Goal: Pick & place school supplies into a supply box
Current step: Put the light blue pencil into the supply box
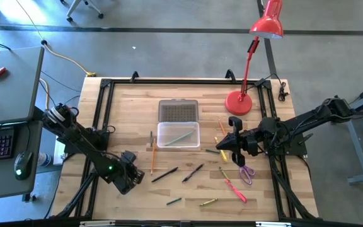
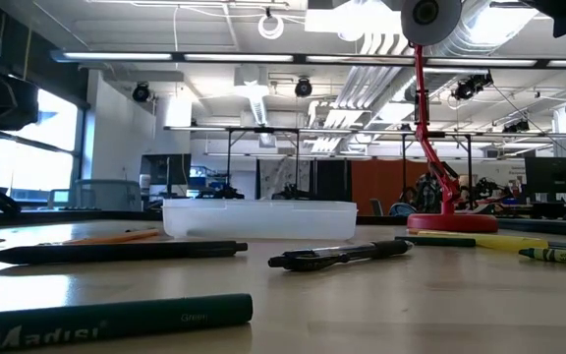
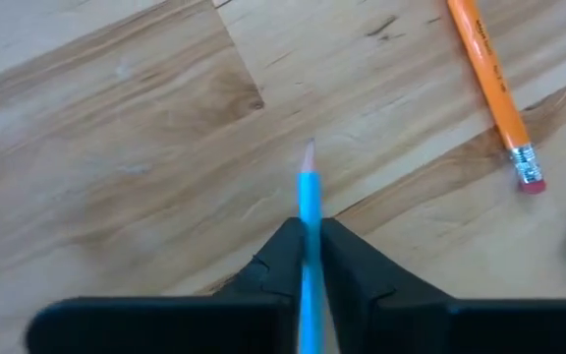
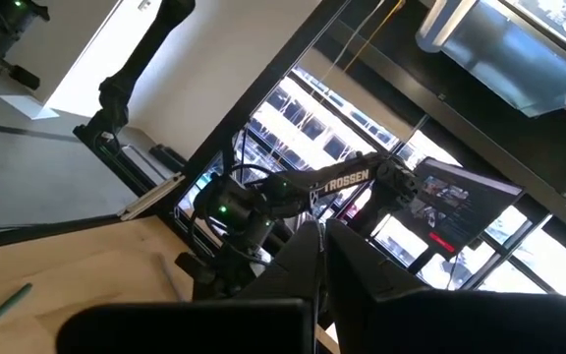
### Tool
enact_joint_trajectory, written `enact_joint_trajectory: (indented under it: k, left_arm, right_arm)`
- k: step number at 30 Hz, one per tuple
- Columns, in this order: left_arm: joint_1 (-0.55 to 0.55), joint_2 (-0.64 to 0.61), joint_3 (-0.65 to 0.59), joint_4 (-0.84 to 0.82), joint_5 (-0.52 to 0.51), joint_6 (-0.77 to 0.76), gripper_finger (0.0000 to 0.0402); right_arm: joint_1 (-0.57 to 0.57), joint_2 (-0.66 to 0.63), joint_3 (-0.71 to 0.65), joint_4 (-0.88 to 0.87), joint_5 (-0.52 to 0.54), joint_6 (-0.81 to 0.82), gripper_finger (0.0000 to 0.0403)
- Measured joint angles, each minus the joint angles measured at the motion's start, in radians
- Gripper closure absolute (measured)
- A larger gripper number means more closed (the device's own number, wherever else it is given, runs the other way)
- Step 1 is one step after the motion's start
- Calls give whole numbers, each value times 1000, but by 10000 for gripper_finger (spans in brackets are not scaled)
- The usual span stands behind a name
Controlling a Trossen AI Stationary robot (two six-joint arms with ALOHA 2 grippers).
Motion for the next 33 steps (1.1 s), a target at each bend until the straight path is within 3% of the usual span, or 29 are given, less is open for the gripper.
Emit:
enact_joint_trajectory:
  k: [6, 11, 23, 33]
  left_arm:
    - [1, 1, 4, 18, -48, -12, 392]
    - [3, 4, 2, 18, -127, -24, 368]
    - [119, 4, 1, 11, -150, 105, 378]
    - [172, 4, 2, 60, -135, 199, 363]
  right_arm:
    - [0, 0, 0, 0, 0, 0, 402]
    - [0, 0, 0, 0, 0, 0, 402]
    - [0, 0, 0, 0, 0, 0, 402]
    - [0, 0, 0, 0, 0, 0, 402]
